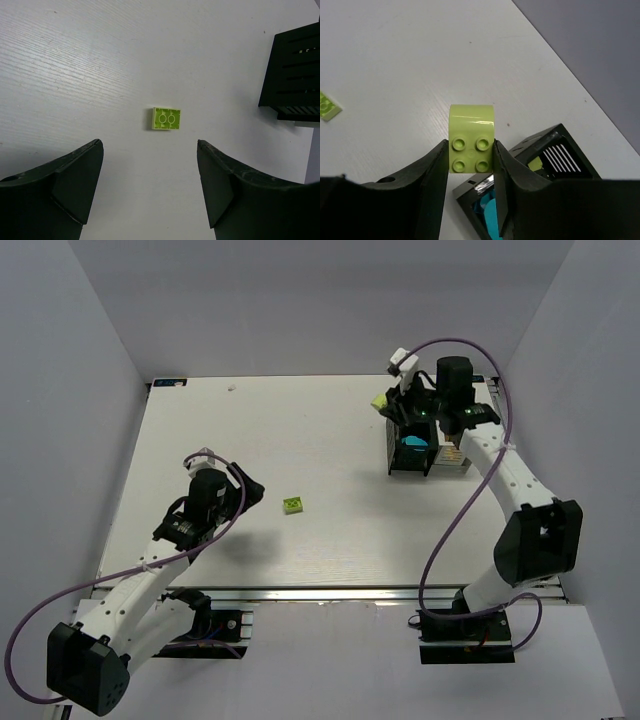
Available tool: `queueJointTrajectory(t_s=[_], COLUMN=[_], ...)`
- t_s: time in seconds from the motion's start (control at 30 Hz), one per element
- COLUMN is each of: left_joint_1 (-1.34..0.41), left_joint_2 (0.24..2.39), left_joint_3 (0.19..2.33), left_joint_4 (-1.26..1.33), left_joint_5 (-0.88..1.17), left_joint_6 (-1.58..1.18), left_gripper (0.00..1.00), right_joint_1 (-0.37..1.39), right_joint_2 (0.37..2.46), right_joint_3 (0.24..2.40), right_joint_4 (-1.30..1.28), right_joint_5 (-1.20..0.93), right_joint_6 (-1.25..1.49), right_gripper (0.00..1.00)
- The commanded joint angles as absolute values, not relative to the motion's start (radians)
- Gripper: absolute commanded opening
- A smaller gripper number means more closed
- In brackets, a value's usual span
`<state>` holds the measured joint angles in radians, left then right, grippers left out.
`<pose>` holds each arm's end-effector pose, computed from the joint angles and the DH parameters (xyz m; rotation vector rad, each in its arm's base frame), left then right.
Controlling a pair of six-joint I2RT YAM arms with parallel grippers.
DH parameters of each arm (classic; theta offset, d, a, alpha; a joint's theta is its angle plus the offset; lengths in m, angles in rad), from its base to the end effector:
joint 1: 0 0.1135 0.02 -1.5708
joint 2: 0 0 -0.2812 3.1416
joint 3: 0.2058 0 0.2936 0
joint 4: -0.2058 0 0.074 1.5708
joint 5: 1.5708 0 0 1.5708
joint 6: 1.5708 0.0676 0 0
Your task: Sort the legos into containers by color
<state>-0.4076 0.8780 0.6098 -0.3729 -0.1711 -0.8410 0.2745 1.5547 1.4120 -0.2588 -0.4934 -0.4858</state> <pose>0.2305 -0.0870 0.2275 -0.5772 2.1724 -0.5021 0.4066 0.1478 0.3610 -1.0049 1.6565 0.3452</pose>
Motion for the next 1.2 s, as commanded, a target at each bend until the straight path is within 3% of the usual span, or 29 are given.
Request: queueJointTrajectory(t_s=[0.0,0.47,0.67,0.77,1.07,1.17], left_joint_1=[-0.403,-0.403,-0.403,-0.403,-0.403,-0.403], left_joint_2=[0.871,0.879,0.877,0.879,0.900,0.897], left_joint_3=[0.597,0.597,0.581,0.577,0.594,0.592], left_joint_4=[-0.347,-0.356,-0.351,-0.344,-0.347,-0.348], left_joint_5=[-0.156,-0.155,-0.149,-0.144,-0.137,-0.135], left_joint_6=[-0.854,-0.859,-0.868,-0.871,-0.865,-0.870], left_gripper=[0.85,0.85,0.85,0.85,0.85,0.85], right_joint_1=[0.218,0.126,0.084,0.077,0.074,0.074], right_joint_2=[1.618,1.836,1.885,1.899,1.939,1.925], right_joint_3=[1.489,1.652,1.657,1.654,1.678,1.687], right_joint_4=[-0.232,-0.242,-0.255,-0.261,-0.262,-0.267], right_joint_5=[-0.491,-0.397,-0.390,-0.393,-0.394,-0.413], right_joint_6=[-0.425,-0.434,-0.452,-0.469,-0.497,-0.505], right_gripper=[0.00,0.00,0.07,0.13,0.61,0.70])
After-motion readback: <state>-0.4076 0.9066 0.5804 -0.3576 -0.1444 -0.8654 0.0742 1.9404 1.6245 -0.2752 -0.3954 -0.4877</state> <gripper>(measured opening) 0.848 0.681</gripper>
